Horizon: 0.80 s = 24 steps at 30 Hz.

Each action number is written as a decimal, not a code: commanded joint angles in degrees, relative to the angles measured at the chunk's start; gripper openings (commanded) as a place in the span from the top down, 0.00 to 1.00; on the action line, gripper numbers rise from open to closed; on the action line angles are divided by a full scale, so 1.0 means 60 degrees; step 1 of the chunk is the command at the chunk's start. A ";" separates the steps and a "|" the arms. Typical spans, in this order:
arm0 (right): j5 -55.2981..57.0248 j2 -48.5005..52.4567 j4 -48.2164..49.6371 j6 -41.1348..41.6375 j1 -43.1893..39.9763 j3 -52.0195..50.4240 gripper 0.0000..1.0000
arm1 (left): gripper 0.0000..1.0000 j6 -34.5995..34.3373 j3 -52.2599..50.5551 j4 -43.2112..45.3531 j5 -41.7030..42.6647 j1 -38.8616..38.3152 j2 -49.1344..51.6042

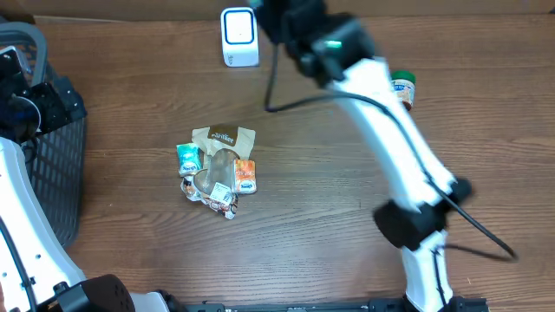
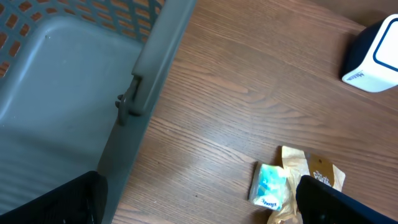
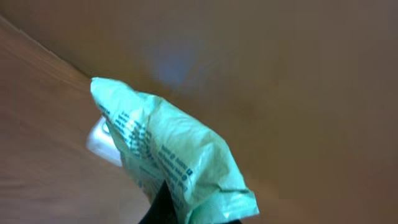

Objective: Scan the item barcode
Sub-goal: 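Hold the wipes packet in front of the scanner, then carry the wipes packet right and release it beside the jar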

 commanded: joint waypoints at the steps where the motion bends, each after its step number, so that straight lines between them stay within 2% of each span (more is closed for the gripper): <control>1: -0.0554 -0.0339 -0.1614 0.4033 -0.0586 0.0095 0.96 | 0.01 -0.0087 0.0193 0.0011 0.0109 -0.0004 -0.0051; 5: -0.1526 -0.0244 -0.3625 0.5260 -0.1421 0.0091 0.96 | 0.00 -0.0087 0.0193 0.0011 0.0109 -0.0004 -0.0051; 8: -0.2572 -0.0073 -0.4419 0.5486 -0.2200 0.0091 0.96 | 0.00 -0.0087 0.0193 0.0011 0.0109 -0.0004 -0.0051; 15: -0.4116 0.0488 -0.5329 0.5482 -0.3770 0.0091 0.96 | 0.00 -0.0087 0.0193 0.0011 0.0109 -0.0004 -0.0051; 24: -0.4204 0.1599 -0.5774 0.5450 -0.4062 0.0091 0.96 | 0.00 -0.0087 0.0193 0.0011 0.0109 -0.0004 -0.0051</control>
